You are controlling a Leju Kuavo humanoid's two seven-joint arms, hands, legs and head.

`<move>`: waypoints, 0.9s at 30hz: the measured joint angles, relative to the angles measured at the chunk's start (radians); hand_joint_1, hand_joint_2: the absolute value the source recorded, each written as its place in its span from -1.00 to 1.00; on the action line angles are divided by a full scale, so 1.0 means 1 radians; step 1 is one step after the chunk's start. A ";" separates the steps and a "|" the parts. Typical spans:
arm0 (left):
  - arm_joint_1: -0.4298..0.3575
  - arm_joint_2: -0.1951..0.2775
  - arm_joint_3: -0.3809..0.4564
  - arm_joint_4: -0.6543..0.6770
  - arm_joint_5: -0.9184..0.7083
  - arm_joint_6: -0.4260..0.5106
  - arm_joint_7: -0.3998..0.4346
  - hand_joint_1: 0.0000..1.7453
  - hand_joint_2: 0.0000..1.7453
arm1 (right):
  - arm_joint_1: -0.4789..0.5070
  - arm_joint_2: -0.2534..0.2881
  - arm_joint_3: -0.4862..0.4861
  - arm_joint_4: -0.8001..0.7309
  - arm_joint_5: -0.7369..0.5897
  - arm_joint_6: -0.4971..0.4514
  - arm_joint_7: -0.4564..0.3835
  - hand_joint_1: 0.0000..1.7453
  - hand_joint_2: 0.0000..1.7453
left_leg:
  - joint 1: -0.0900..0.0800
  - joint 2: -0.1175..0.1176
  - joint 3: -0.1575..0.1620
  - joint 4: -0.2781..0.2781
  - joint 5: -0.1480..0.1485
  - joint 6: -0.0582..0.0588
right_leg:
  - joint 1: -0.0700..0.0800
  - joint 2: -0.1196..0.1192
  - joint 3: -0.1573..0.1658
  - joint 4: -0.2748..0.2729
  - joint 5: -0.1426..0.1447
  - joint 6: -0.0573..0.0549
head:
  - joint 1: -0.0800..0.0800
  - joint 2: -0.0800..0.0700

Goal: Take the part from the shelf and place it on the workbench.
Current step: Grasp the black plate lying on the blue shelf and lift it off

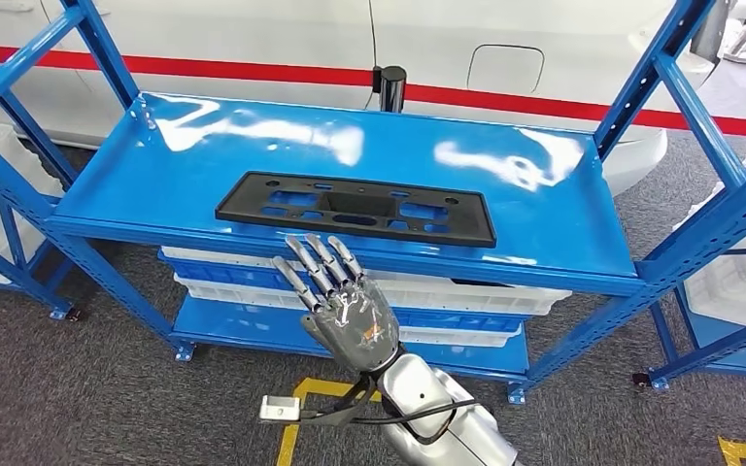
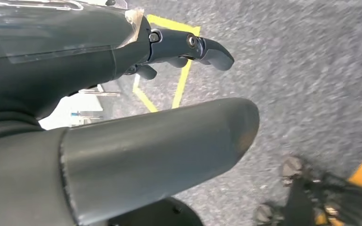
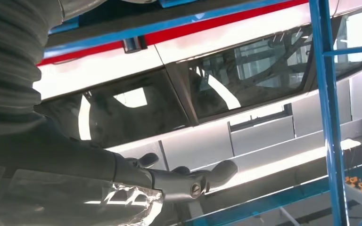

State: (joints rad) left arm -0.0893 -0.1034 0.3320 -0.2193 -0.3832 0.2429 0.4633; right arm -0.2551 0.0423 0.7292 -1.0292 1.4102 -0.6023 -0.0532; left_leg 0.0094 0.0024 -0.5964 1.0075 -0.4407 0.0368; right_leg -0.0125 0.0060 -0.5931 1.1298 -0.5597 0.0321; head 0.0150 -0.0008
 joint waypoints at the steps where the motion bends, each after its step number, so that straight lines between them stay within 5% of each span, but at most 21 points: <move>1: 0.000 0.000 0.001 0.000 -0.001 -0.001 0.000 -1.00 -1.00 | 0.001 -0.003 -0.002 0.000 0.002 0.001 0.000 -1.00 1.00 | -0.002 0.000 0.002 0.000 -0.003 0.006 | 0.001 0.000 -0.044 0.075 -0.024 -0.004 | 0.000 0.000; 3: 0.000 0.000 0.002 0.000 -0.003 -0.003 0.000 -1.00 -1.00 | 0.004 -0.009 -0.005 0.000 0.006 0.002 0.001 -1.00 1.00 | -0.007 -0.003 0.008 0.000 -0.009 0.013 | 0.003 0.000 -0.112 0.176 -0.041 -0.003 | 0.000 0.000; 4: 0.000 0.000 0.002 0.000 -0.003 -0.003 0.000 -1.00 -1.00 | 0.005 -0.012 -0.005 0.000 0.008 0.002 0.002 -1.00 1.00 | -0.009 -0.005 0.012 0.000 -0.012 0.014 | 0.004 0.000 -0.119 0.169 -0.026 0.001 | 0.000 0.000; 6: 0.000 -0.001 0.003 0.000 -0.003 -0.003 0.000 -1.00 -1.00 | 0.006 -0.015 -0.007 0.000 0.012 0.002 0.005 -1.00 1.00 | -0.012 -0.009 0.023 0.001 -0.020 0.013 | 0.006 0.000 -0.078 0.053 0.038 0.010 | 0.000 0.000; 8: 0.000 -0.003 0.003 0.000 -0.003 -0.003 0.000 -1.00 -1.00 | 0.005 -0.017 -0.009 -0.001 0.017 0.002 0.010 -1.00 1.00 | -0.018 -0.013 0.031 0.003 -0.029 0.007 | 0.012 0.001 -0.022 -0.076 0.095 0.003 | 0.000 0.000; 13: -0.001 -0.004 0.004 0.000 -0.003 -0.001 0.000 -1.00 -1.00 | 0.002 -0.019 -0.013 -0.002 0.057 -0.003 0.038 -1.00 1.00 | -0.015 -0.012 0.028 0.020 -0.052 -0.016 | 0.010 0.003 0.011 -0.130 0.114 -0.027 | -0.001 0.000; 15: -0.001 -0.004 0.006 0.000 -0.003 0.000 0.000 -1.00 -1.00 | -0.002 -0.018 -0.014 -0.004 0.075 -0.005 0.051 -1.00 1.00 | -0.009 -0.010 -0.010 0.099 -0.093 -0.030 | 0.001 0.004 0.023 -0.136 0.112 -0.037 | -0.002 0.000; 17: 0.000 -0.004 0.009 0.000 -0.003 0.000 0.000 -1.00 -1.00 | -0.004 -0.018 -0.014 -0.004 0.082 -0.005 0.055 -1.00 1.00 | 0.000 -0.009 -0.082 0.226 -0.140 -0.042 | 0.000 0.003 0.029 -0.136 0.106 -0.044 | -0.002 0.000; 19: 0.001 -0.004 0.011 0.000 -0.003 0.000 0.000 -1.00 -1.00 | -0.004 -0.018 -0.014 -0.004 0.083 -0.005 0.056 -1.00 1.00 | 0.011 -0.007 -0.126 0.278 -0.135 -0.052 | -0.001 0.005 0.034 -0.135 0.101 -0.044 | -0.002 0.000; 20: 0.001 -0.003 0.012 0.000 -0.003 0.001 0.000 -1.00 -1.00 | -0.004 -0.018 -0.014 -0.004 0.083 -0.005 0.056 -1.00 1.00 | 0.016 -0.006 -0.120 0.249 -0.105 -0.056 | -0.003 0.005 0.038 -0.135 0.097 -0.041 | -0.002 0.000; 23: 0.000 -0.003 0.015 0.000 -0.003 0.002 0.000 -1.00 -1.00 | -0.005 -0.016 -0.015 -0.004 0.089 -0.004 0.063 -1.00 1.00 | 0.024 0.000 -0.035 0.065 -0.010 -0.063 | -0.004 0.008 0.052 -0.134 0.083 -0.023 | -0.002 0.000; 27: -0.002 -0.005 0.017 0.000 -0.003 0.001 0.000 -1.00 -1.00 | -0.008 -0.009 -0.020 -0.005 0.097 0.007 0.071 -1.00 1.00 | 0.012 -0.002 -0.002 0.008 -0.006 -0.035 | 0.001 0.007 0.056 -0.137 0.072 0.001 | 0.001 0.000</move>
State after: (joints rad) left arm -0.0914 -0.1084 0.3491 -0.2193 -0.3858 0.2443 0.4631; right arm -0.2627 0.0337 0.7094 -1.0344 1.5074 -0.5956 0.0178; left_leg 0.0218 0.0002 -0.5986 1.0151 -0.4469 0.0020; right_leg -0.0118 0.0127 -0.5376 0.9928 -0.4881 0.0335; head 0.0163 -0.0008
